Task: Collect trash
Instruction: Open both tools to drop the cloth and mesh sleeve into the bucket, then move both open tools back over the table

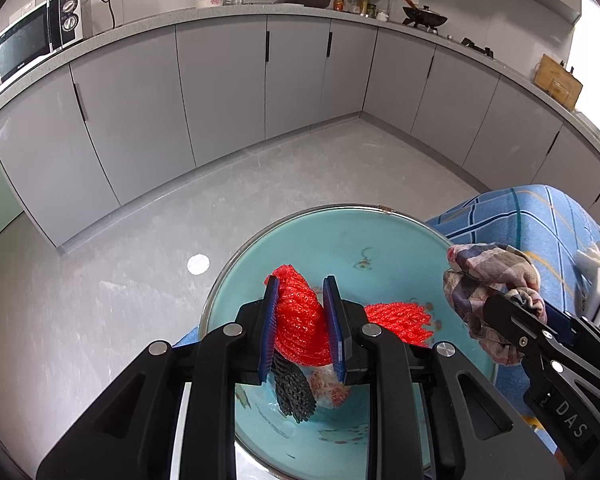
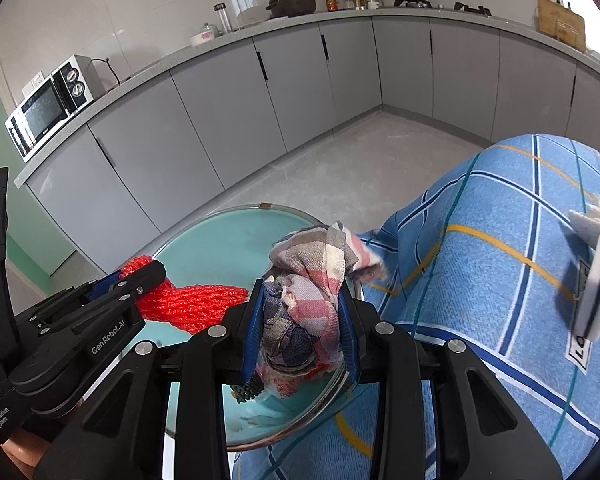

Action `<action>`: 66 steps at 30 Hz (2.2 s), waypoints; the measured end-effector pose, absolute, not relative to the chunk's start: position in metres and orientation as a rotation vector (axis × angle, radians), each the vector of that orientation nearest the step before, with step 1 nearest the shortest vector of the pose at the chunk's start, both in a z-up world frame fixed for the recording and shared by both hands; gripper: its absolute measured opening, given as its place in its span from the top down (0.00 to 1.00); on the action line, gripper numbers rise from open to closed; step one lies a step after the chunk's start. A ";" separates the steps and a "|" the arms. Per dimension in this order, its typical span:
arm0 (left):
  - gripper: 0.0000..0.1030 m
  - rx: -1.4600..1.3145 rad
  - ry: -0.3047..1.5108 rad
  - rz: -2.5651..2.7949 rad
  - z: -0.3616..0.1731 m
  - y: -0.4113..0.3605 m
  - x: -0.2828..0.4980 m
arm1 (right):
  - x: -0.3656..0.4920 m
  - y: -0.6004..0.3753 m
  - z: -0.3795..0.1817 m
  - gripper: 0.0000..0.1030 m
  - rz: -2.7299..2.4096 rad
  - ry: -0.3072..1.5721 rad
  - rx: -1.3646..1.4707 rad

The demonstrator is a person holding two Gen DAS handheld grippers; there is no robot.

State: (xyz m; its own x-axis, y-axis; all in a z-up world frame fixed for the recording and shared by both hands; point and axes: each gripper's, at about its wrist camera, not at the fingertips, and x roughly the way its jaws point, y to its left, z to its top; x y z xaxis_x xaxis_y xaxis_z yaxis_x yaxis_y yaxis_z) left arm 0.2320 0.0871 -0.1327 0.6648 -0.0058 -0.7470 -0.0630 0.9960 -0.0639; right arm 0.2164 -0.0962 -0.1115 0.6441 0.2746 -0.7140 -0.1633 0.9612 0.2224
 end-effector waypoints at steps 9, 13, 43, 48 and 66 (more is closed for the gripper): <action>0.78 -0.079 0.871 0.036 -0.142 0.085 0.238 | 0.225 -0.096 -0.120 0.62 0.260 0.859 0.143; 0.75 -0.053 0.869 0.050 -0.140 0.083 0.238 | 0.226 -0.096 -0.122 0.60 0.269 0.869 0.152; 0.06 -0.006 0.742 0.110 -0.091 0.055 0.179 | 0.166 -0.143 -0.075 0.37 0.219 0.744 0.197; 0.06 0.035 0.743 0.084 -0.089 0.032 0.171 | 0.153 -0.169 -0.074 0.34 0.179 0.728 0.224; 0.06 0.107 0.707 -0.059 -0.072 -0.052 0.128 | 0.094 -0.257 -0.068 0.31 0.023 0.660 0.305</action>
